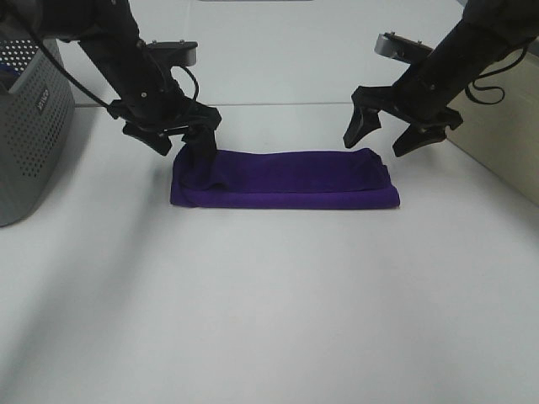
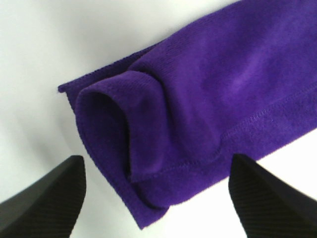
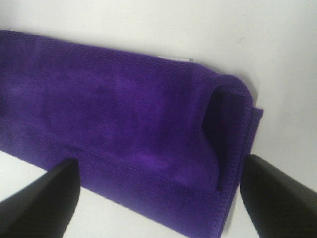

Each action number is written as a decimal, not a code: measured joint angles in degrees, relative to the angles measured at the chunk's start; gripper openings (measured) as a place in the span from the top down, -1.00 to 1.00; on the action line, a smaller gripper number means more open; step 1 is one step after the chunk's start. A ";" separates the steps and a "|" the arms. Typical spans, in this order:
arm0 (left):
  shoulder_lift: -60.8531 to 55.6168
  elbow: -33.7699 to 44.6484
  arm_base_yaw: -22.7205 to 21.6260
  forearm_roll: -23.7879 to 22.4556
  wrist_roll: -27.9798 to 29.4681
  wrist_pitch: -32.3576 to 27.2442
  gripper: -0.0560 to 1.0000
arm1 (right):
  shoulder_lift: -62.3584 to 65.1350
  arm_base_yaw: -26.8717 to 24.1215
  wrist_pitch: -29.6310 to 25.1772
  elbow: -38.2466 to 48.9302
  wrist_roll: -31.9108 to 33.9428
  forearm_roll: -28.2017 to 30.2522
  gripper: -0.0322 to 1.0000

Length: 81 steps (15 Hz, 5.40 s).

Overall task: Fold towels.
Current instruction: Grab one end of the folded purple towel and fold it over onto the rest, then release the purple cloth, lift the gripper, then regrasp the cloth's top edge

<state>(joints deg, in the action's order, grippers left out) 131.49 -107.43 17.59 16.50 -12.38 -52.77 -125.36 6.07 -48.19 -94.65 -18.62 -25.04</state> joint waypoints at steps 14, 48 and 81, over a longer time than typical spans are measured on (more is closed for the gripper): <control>7.16 -4.18 -17.65 18.28 -9.40 -14.44 -0.49 | 8.31 0.00 -14.67 -0.17 2.64 1.09 -0.74; 4.47 -5.21 -13.46 11.57 -4.53 -13.98 0.84 | 9.97 0.00 -21.54 -0.17 2.69 -0.86 -0.74; 12.43 -20.51 5.21 13.69 2.69 -9.91 -0.60 | 28.82 0.00 -21.72 -0.17 5.56 -2.92 -0.74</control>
<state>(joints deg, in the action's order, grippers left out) 143.93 -127.94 22.80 30.19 -9.68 -62.68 -96.54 6.07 -69.90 -94.82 -13.06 -27.96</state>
